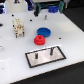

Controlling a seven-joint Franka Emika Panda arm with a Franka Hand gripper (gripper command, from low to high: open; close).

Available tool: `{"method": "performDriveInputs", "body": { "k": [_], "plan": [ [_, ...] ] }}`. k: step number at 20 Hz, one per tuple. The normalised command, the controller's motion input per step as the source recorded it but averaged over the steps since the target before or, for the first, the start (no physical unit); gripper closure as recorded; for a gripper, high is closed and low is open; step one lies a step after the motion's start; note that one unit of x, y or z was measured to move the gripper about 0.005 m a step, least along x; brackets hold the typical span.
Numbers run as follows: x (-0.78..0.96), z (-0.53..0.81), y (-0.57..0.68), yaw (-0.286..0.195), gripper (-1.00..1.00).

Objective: Insert the blue gear onto the right peg, followed by the red gear

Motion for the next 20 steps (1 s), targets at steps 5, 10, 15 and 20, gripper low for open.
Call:
{"method": "performDriveInputs", "body": {
  "k": [5,10,15,20],
  "plan": [
    [-0.27,-0.51,0.13,0.0,-1.0],
    [-0.26,-0.52,0.06,0.0,-1.0],
    [-0.23,-0.46,0.0,0.0,-1.0],
    [-0.18,-0.39,0.07,0.0,-1.0]
  ]
}}
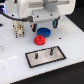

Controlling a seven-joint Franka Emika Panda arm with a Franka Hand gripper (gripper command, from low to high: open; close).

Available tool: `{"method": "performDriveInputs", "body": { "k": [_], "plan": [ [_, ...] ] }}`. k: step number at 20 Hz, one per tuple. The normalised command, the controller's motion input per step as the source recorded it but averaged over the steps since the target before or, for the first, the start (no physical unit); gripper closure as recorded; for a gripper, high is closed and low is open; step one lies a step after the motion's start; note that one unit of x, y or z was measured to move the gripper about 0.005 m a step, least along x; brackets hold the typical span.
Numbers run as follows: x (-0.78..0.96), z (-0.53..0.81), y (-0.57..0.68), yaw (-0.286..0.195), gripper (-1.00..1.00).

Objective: Insert the blue gear onto the right peg, followed by the red gear

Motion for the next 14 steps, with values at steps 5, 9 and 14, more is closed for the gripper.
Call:
{"method": "performDriveInputs", "body": {
  "k": [5,9,14],
  "plan": [
    [-0.18,-0.26,0.01,0.0,-1.0],
    [-0.23,-0.2,0.02,0.0,1.0],
    [-0.2,-0.08,0.06,0.0,1.0]
  ]
}}
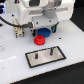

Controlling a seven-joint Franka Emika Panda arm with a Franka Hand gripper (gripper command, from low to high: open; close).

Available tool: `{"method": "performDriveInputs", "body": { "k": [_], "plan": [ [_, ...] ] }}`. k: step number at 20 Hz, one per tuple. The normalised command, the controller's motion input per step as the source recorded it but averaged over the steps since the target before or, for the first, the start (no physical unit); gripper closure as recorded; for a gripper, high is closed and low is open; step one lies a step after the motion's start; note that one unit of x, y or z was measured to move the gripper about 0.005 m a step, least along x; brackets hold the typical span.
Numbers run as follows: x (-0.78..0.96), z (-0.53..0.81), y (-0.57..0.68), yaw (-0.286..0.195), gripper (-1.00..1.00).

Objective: Insert the blue gear onto the right peg, followed by the red gear

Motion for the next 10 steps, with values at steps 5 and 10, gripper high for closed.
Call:
{"method": "performDriveInputs", "body": {
  "k": [5,10],
  "plan": [
    [-0.15,-0.02,0.01,0.0,1.0],
    [0.14,0.36,0.01,0.0,1.0]
  ]
}}
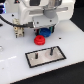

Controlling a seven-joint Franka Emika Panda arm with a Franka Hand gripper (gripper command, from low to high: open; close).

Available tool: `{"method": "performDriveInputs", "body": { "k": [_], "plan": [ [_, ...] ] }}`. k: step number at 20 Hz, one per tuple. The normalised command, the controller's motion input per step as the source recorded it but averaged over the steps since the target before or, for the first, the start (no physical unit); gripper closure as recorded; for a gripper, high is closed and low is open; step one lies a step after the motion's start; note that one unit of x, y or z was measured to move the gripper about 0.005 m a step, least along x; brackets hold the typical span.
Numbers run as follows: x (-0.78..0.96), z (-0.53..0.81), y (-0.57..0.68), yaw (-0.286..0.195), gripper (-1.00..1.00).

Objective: Insert the blue gear onto the right peg, followed by the red gear

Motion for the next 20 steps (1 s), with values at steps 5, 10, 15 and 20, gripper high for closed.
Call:
{"method": "performDriveInputs", "body": {
  "k": [5,10,15,20],
  "plan": [
    [0.34,0.51,-0.01,0.0,1.0],
    [0.51,0.45,-0.04,0.0,1.0],
    [0.63,0.48,-0.01,0.0,1.0],
    [0.74,0.44,-0.08,0.0,1.0]
  ]
}}
